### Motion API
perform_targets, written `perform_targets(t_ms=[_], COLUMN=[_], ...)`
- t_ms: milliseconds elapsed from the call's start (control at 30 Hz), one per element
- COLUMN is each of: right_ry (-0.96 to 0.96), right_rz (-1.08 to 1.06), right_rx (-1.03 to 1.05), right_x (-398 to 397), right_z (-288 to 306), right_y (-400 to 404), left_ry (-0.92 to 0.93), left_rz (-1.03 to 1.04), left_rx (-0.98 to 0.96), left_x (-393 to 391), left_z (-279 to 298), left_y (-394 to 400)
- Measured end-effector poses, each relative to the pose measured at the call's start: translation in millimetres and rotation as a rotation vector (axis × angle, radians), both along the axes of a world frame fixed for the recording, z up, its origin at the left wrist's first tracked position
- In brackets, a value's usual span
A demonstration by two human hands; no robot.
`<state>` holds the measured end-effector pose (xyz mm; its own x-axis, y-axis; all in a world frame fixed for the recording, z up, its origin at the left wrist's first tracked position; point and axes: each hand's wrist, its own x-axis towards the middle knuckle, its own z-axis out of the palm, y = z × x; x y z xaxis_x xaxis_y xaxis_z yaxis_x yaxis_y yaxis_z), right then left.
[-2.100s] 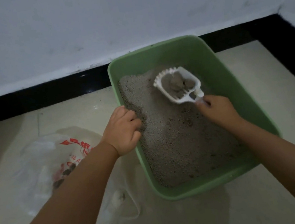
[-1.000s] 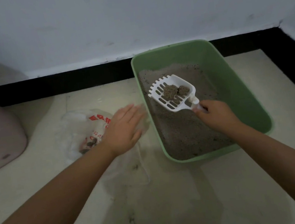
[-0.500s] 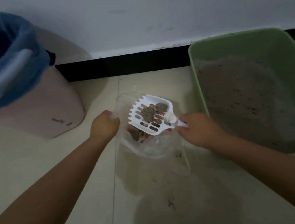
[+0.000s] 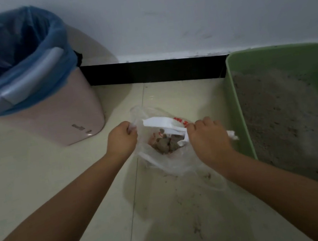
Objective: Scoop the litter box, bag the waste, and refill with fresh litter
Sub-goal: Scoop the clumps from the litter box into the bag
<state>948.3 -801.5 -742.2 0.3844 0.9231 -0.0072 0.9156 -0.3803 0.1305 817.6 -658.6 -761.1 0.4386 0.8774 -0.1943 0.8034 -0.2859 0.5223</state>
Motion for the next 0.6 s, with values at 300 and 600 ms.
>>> perform_targets(t_ms=[300,600], right_ry=[0.212,0.293], right_rz=[-0.136,-0.674], right_rx=[0.176,0.085], right_x=[43,134], right_z=[2,37], right_y=[-38,-141], left_ry=[-0.057,-0.344], left_rz=[-0.021,-0.780], left_rx=[0.160,0.452], left_x=[10,101], left_z=[5,-10], left_y=[-16,-84])
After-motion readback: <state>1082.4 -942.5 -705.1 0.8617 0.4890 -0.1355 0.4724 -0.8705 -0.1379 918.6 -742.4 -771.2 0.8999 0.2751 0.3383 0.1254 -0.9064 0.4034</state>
